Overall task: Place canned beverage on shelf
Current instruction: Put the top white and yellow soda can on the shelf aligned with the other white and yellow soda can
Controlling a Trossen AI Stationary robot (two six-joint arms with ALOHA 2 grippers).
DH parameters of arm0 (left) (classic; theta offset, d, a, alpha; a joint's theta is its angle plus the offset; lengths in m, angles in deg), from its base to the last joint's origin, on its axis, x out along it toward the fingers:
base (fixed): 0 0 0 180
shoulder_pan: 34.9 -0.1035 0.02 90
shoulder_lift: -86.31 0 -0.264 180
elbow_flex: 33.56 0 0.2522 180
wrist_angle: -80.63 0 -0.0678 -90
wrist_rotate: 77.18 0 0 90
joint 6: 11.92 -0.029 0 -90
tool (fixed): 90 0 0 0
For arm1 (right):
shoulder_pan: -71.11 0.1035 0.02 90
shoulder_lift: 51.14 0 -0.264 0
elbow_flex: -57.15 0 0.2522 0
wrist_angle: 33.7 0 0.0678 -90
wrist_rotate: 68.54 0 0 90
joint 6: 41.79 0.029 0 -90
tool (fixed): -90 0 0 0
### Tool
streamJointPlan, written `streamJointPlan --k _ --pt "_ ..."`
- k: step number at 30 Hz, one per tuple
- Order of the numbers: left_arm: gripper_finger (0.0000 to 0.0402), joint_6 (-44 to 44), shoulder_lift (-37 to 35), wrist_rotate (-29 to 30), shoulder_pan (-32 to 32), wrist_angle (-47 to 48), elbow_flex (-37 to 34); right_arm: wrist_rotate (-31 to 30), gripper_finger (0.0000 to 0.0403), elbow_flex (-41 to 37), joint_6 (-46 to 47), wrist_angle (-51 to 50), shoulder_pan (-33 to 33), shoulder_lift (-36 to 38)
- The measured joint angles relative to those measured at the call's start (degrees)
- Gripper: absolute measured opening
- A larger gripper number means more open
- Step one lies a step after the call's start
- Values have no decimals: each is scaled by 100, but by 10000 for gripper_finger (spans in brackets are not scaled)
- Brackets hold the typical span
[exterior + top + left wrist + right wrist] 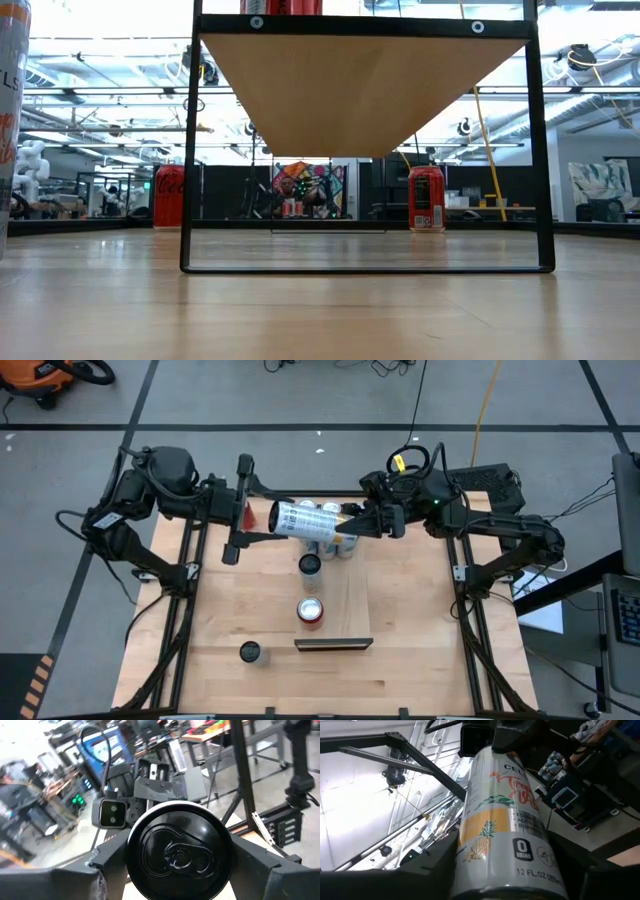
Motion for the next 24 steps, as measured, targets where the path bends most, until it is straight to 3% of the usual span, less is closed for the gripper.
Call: streamJointPlan --k 6,13,24 --pt "311 803 7 650 20 -42 2 -47 241 -2 -255 143 -137 7" --pt "355 2018 -29 1285 25 -61 2 -45 224 -7 -557 325 -323 57" --pt "375 4032 -197 1640 23 -464 2 -194 226 -4 -1312 435 -538 212"
